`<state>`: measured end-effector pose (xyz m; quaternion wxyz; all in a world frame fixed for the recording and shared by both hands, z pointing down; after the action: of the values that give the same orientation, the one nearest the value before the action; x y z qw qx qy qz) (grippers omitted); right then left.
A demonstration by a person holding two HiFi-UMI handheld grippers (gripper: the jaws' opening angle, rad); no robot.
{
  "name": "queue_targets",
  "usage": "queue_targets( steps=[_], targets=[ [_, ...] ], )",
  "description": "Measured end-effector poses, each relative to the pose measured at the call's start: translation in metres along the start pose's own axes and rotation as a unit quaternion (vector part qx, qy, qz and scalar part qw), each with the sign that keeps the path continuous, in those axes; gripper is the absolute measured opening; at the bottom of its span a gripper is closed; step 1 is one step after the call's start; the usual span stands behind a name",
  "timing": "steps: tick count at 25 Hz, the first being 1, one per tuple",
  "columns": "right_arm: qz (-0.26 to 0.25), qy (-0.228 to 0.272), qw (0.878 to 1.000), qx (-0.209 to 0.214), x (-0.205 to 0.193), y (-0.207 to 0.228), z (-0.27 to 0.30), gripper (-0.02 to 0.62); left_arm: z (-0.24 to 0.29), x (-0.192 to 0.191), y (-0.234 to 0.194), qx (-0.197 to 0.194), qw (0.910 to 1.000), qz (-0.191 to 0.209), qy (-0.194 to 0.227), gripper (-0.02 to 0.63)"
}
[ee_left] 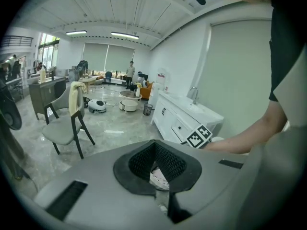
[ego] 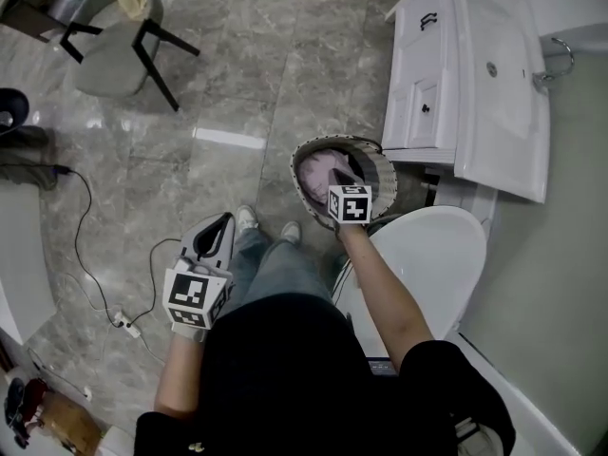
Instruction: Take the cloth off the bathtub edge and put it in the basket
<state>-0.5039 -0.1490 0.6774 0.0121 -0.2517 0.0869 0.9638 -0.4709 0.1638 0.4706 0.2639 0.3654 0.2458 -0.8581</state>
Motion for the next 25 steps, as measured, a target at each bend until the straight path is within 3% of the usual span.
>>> queue_targets(
  steps=[14,25],
  targets=[
    [-0.034,0.141,0.988,0.055,0.079,-0.048,-0.159,-0.003,-0.013,0.056,0.007,-0.024,0.9983,0.025,0.047,0.006],
    [-0.066,0.266,0.957,0.093,0.106,-0.071,-0.284,-0.005,-0.043,0.105,0.022,-0.047,0.9929,0.046,0.099,0.006]
  ],
)
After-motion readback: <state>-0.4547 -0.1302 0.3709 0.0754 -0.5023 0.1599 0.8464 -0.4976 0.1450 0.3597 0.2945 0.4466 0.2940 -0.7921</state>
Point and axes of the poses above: the fingertips, and each gripper's own axes: z forward along the fingers, y to its right, x out of its top, the point moved 8 cm from there along -z, backward along the fingers, and after that the axes turned 2 degrees about -y, right-handed, at the moved point
